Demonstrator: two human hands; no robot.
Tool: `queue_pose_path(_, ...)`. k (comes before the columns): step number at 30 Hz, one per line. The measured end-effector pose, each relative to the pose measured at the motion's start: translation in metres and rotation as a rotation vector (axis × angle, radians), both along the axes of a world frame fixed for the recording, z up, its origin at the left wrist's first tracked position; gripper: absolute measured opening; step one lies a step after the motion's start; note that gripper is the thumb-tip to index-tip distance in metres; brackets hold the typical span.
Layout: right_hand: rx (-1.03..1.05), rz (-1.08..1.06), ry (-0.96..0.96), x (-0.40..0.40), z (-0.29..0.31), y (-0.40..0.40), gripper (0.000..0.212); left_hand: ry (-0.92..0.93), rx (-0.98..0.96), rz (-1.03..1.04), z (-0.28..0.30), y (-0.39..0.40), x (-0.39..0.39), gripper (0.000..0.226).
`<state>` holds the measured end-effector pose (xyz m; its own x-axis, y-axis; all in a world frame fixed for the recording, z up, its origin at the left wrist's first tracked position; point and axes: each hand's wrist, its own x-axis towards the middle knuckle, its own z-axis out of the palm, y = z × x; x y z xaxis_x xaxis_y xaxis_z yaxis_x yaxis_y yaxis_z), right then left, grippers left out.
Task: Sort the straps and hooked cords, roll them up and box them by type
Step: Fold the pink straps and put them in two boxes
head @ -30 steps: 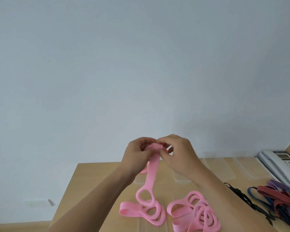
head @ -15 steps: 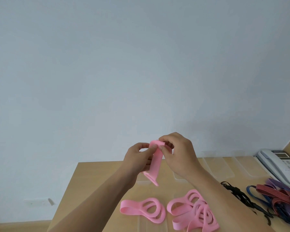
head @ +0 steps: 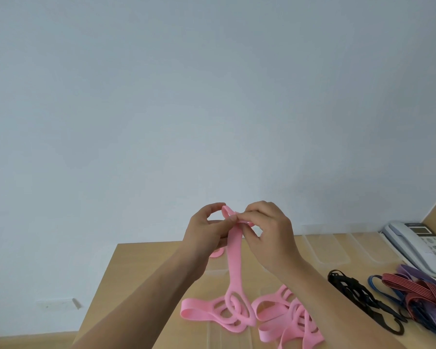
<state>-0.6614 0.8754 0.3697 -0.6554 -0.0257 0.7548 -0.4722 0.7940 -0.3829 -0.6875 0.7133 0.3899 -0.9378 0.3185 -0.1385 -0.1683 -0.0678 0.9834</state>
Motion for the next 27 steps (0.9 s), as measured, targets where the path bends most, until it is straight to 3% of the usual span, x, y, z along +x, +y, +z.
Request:
queue_pose_path(9,-0.067,-0.006,-0.113,0.003,0.009,0.005,0.011,0.065,-0.076,0.009,-0.006,-0.002,0.000,0.040)
queue_pose_path(12,-0.061,-0.039,-0.290,-0.001,0.013,0.013,0.021,0.104,-0.106,0.011,-0.006,-0.002,0.001,0.043)
queue_pose_path(16,-0.059,0.076,-0.451,0.000,0.018,0.013,0.008,0.141,-0.127,0.011,-0.004,0.001,0.003,0.045)
queue_pose_path(20,-0.111,0.062,-0.440,0.001,0.019,0.012,0.005,0.109,-0.107,0.001,-0.005,0.002,0.003,0.042)
queue_pose_path(24,-0.174,0.045,-0.407,-0.001,0.017,0.011,0.006,0.039,-0.158,0.002,-0.003,0.005,0.004,0.018)
queue_pose_path(27,-0.172,0.037,-0.362,-0.002,0.014,0.011,0.007,0.020,-0.211,-0.005,-0.003,0.005,0.005,0.027)
